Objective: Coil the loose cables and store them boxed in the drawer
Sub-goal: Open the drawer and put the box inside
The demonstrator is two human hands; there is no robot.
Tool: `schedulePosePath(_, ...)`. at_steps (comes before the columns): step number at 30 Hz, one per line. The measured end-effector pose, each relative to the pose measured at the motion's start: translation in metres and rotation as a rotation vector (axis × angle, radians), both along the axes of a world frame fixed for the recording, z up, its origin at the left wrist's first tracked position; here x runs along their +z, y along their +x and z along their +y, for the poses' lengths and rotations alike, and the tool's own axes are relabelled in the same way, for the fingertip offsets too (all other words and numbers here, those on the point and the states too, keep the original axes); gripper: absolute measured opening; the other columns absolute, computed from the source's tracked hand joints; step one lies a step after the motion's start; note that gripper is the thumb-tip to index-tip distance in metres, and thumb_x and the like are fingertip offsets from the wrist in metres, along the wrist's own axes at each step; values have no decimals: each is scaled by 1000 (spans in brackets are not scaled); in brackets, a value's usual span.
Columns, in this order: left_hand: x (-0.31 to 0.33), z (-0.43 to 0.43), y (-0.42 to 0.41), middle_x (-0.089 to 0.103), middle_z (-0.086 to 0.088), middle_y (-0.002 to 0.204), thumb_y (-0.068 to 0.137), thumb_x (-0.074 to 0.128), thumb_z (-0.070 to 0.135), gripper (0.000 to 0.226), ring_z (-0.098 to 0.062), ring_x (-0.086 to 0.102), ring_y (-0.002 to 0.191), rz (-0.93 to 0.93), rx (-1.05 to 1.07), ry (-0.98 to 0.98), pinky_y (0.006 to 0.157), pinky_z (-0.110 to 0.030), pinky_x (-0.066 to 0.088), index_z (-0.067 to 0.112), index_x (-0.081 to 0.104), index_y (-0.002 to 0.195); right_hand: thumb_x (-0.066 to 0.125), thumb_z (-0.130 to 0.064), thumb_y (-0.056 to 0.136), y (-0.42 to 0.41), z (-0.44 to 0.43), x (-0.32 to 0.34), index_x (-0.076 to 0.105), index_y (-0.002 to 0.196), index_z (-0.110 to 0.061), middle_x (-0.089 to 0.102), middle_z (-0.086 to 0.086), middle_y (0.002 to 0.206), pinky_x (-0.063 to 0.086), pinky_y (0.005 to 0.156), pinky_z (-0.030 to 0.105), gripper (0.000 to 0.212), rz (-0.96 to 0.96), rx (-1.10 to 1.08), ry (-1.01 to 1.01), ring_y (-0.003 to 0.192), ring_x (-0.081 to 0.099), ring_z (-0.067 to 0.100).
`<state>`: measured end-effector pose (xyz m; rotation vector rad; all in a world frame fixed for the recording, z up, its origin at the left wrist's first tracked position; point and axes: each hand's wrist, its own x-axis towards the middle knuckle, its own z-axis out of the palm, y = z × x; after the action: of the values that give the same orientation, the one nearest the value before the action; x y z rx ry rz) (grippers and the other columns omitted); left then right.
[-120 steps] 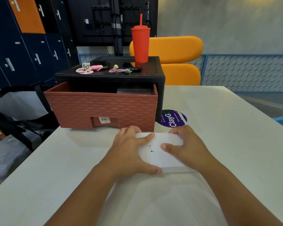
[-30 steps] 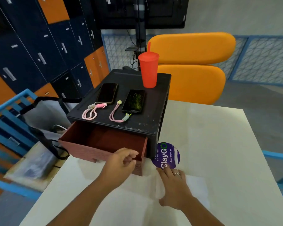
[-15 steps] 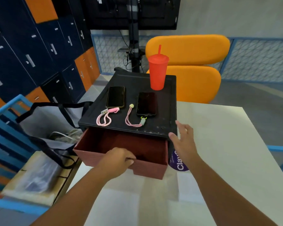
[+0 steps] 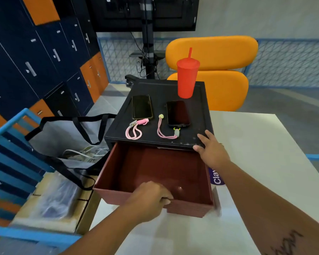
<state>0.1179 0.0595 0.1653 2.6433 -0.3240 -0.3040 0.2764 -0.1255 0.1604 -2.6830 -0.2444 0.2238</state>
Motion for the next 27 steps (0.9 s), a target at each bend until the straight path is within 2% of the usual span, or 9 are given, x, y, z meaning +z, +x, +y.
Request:
schedulePosePath(5, 0, -2, -44, 68, 8, 107, 91, 54, 28, 19, -9, 58, 97, 47, -93, -36, 76, -12, 34, 25, 68, 104, 41, -38, 97, -4, 4, 4, 25, 146, -27, 5, -5, 158, 27, 111, 44, 52, 5, -36, -20, 140, 24, 33)
schedulePosePath(10, 1, -3, -72, 66, 9, 112, 91, 54, 31, 23, -8, 57, 102, 74, -109, -29, 74, -6, 28, 30, 66, 110, 40, -43, 96, -6, 3, 6, 22, 147, -26, 2, -3, 158, 25, 112, 45, 56, 13, 0, -6, 140, 23, 32)
schedulePosePath(14, 6, -1, -83, 66, 13, 114, 91, 55, 31, 24, -5, 55, 105, 76, -99, -16, 71, 2, 24, 31, 66, 111, 55, -53, 84, -14, -19, 2, 14, 148, -29, -3, -6, 158, 23, 114, 47, 79, 103, 75, 213, 143, 14, 26)
schedulePosePath(17, 6, -4, -87, 65, 15, 115, 91, 54, 32, 24, -4, 54, 107, 74, -89, 6, 73, 0, 25, 33, 66, 112, 69, -57, 67, -27, -60, -12, 12, 147, -32, 7, -4, 157, 35, 107, 49, 102, 190, -33, 374, 139, 25, 26)
schedulePosePath(18, 6, -5, -88, 65, 16, 115, 91, 54, 33, 24, -3, 54, 106, 80, -77, 6, 74, -1, 27, 34, 65, 112, 74, -56, 63, -32, -77, -20, 14, 147, -31, 13, 0, 155, 36, 106, 49, 106, 217, -47, 335, 137, 27, 26)
schedulePosePath(20, 6, -10, -90, 65, 18, 113, 89, 53, 34, 26, -3, 56, 104, 98, -34, 15, 79, -5, 33, 39, 64, 112, 79, -53, 61, -42, -111, -38, 14, 147, -31, 21, 2, 153, 29, 109, 49, 110, 277, 1, 75, 137, 26, 27)
schedulePosePath(23, 11, -19, -91, 62, 22, 116, 85, 53, 38, 33, 1, 55, 107, 90, 27, 68, 89, -11, 38, 45, 59, 116, 76, -59, 58, -60, -150, -60, 0, 147, -37, 2, -7, 157, 12, 112, 53, 119, 369, 98, -374, 143, 3, 30)
schedulePosePath(25, 15, -28, -88, 61, 25, 115, 84, 54, 39, 35, 9, 52, 103, 48, 51, 44, 86, -5, 34, 44, 58, 118, 77, -53, 59, -68, -164, -67, -7, 146, -36, -7, -10, 157, 9, 112, 56, 122, 390, 119, -484, 144, -8, 31)
schedulePosePath(27, 19, -39, -83, 59, 27, 110, 84, 56, 41, 35, 14, 46, 95, 12, 66, 6, 80, 2, 30, 41, 59, 118, 78, -44, 62, -74, -171, -73, -10, 146, -35, -3, -8, 156, 14, 112, 55, 122, 346, 131, -506, 143, -9, 32)
